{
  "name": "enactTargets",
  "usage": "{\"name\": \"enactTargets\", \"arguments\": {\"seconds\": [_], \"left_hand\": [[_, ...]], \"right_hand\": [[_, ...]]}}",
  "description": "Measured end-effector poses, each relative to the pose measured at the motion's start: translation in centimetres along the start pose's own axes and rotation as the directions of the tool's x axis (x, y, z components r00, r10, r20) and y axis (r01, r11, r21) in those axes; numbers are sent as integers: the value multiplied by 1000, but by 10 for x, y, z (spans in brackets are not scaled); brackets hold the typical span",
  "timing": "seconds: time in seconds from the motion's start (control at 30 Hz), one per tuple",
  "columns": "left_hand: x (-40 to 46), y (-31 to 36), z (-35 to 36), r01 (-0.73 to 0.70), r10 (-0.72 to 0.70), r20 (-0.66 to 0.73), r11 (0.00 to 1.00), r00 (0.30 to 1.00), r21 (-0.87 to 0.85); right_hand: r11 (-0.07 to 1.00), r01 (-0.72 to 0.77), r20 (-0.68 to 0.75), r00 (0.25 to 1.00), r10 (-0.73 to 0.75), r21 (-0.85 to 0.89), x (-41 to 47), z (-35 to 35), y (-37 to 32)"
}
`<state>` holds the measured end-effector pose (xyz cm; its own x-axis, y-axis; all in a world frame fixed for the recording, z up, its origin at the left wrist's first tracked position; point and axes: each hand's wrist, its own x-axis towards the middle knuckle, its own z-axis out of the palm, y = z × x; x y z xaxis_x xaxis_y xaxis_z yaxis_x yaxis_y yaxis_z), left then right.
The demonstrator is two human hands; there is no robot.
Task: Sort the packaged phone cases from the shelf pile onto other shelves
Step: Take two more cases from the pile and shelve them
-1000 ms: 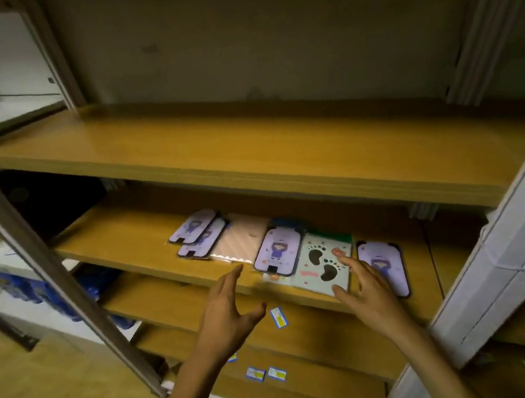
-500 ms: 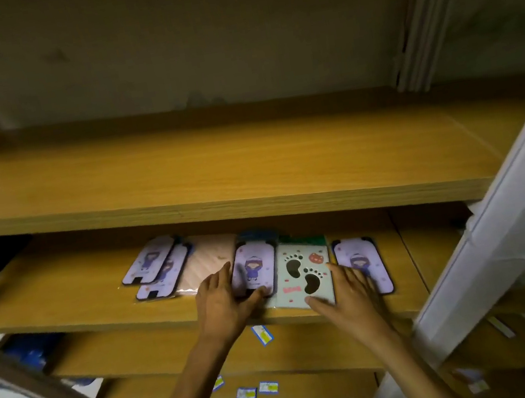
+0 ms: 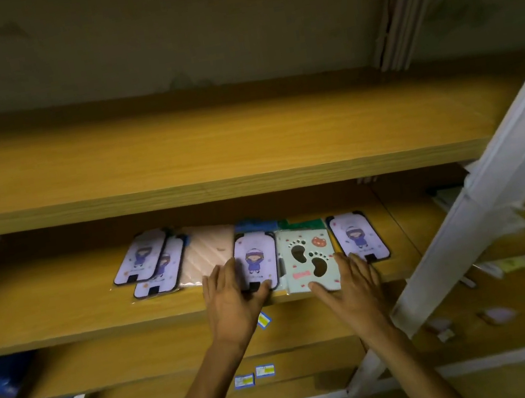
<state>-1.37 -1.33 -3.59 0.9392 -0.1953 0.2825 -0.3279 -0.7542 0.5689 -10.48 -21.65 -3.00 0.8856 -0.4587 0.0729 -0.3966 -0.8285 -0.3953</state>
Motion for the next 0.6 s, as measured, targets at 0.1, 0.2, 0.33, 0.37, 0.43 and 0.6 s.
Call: {"name": "enactTargets", "arguments": {"seconds": [0.1, 0.2, 0.33, 0.37, 0.43, 0.6], "left_hand": [[-6, -2, -6, 25, -26, 11, 999, 1000, 37], [-10, 4, -12, 23, -23, 54, 1000, 998, -4], [-9, 6, -14, 85, -69, 108, 985, 992, -152], [-9, 5, -14, 104, -78, 136, 975, 988, -196], [-8, 1, -11, 143, -96, 169, 946, 981, -292], [-6, 1, -19, 220, -148, 175, 820, 973, -528]], "right_hand": [[998, -58, -93, 994, 58, -1, -10, 0, -3], [989, -110, -121, 985, 122, 102, -16, 2, -7], [944, -139, -99, 980, 175, 299, -13, -1, -10], [923, -145, -90, 978, 188, 357, -13, -1, -10], [897, -138, -108, 974, 200, 419, -13, 1, -8], [774, -163, -84, 960, 269, 612, -19, 9, -2]]}}
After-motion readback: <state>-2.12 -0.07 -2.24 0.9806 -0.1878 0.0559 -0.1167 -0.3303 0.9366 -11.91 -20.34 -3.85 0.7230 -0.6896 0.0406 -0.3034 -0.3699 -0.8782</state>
